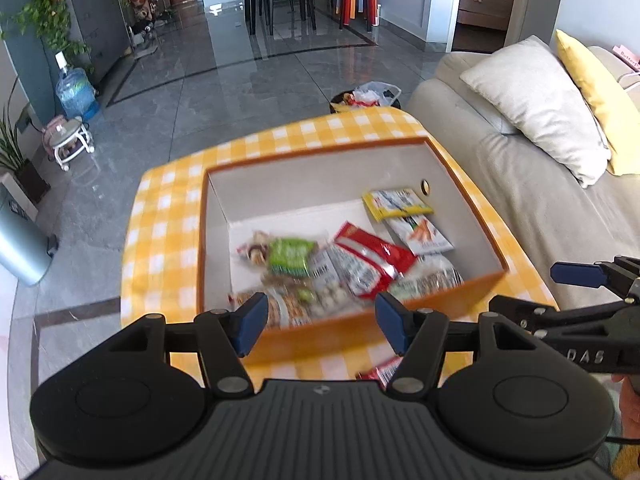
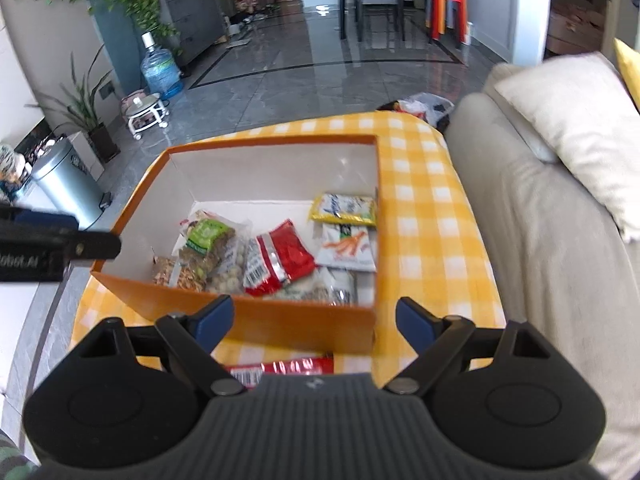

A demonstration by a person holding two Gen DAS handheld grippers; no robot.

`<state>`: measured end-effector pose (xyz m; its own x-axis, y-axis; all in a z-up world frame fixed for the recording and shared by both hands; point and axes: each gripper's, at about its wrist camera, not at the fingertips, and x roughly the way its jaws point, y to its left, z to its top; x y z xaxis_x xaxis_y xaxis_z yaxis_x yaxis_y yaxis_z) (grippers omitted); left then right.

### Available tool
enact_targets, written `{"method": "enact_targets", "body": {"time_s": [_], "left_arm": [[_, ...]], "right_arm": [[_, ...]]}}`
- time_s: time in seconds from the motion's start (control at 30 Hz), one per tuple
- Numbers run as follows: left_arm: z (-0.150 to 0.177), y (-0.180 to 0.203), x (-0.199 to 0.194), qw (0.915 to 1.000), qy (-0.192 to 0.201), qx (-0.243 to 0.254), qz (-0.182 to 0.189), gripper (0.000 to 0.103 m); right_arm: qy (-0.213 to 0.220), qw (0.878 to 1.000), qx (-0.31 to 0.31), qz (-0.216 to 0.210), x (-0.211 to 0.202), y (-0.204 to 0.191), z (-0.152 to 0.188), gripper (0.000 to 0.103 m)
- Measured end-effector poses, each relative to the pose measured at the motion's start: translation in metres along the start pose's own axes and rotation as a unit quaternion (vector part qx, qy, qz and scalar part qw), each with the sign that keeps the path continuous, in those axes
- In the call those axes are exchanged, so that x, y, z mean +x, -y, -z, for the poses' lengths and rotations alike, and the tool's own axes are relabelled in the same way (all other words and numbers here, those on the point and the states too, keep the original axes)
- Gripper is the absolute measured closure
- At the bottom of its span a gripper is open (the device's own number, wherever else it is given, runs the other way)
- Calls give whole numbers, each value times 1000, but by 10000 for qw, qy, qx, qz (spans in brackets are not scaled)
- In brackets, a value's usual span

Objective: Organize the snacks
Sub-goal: 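Withdraw both tools from the box toward the red bar and green sausage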

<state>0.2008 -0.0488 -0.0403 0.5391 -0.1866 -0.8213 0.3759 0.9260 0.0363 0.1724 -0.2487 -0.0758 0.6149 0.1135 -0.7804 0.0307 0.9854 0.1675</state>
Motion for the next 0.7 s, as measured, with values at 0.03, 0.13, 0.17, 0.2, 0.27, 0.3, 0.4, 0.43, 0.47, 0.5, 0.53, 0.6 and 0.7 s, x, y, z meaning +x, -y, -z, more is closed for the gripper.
{"method": "enact_targets", "body": {"time_s": [0.03,0.13,0.17,0.2,0.27,0.3,0.4,0.43,0.47,0.5,0.53,0.6,0.7], "left_arm": [[6,1,-1,10000,0,-8,13,31],[20,4,-1,9998,-78,-33,167,31],[24,6,0,9997,-120,-13,203,31],[28,7,1,9996,-163,21,221,31],[37,11,5,9993,-255,73,248,31],[41,12,7,9992,-287,71,282,31],[55,15,16,9986,-385,63,360,31],[59,15,20,9985,-395,62,374,31],[63,15,23,9984,-407,61,380,31],[66,15,27,9983,-424,67,383,31],[69,14,31,9982,-448,69,380,31],[73,11,39,9981,-495,60,371,31],[77,6,52,9972,-607,-5,445,31]], "right_arm": [[-12,10000,89,-16,-3,2,5,18],[-39,9996,279,-16,-9,6,21,18],[-56,9995,314,-16,-9,6,26,18],[-83,9993,355,-21,-9,7,32,18],[-164,9990,422,14,-7,9,43,18],[-216,9988,432,63,-4,9,48,18],[-322,9983,479,82,2,6,61,19],[-338,9982,493,68,4,5,66,19],[-357,9980,509,55,7,4,71,19],[-369,9979,523,45,9,3,74,19],[-369,9979,530,34,12,1,77,20],[-393,9979,510,42,18,-2,81,26],[-420,9980,462,26,28,-7,83,26]]}}
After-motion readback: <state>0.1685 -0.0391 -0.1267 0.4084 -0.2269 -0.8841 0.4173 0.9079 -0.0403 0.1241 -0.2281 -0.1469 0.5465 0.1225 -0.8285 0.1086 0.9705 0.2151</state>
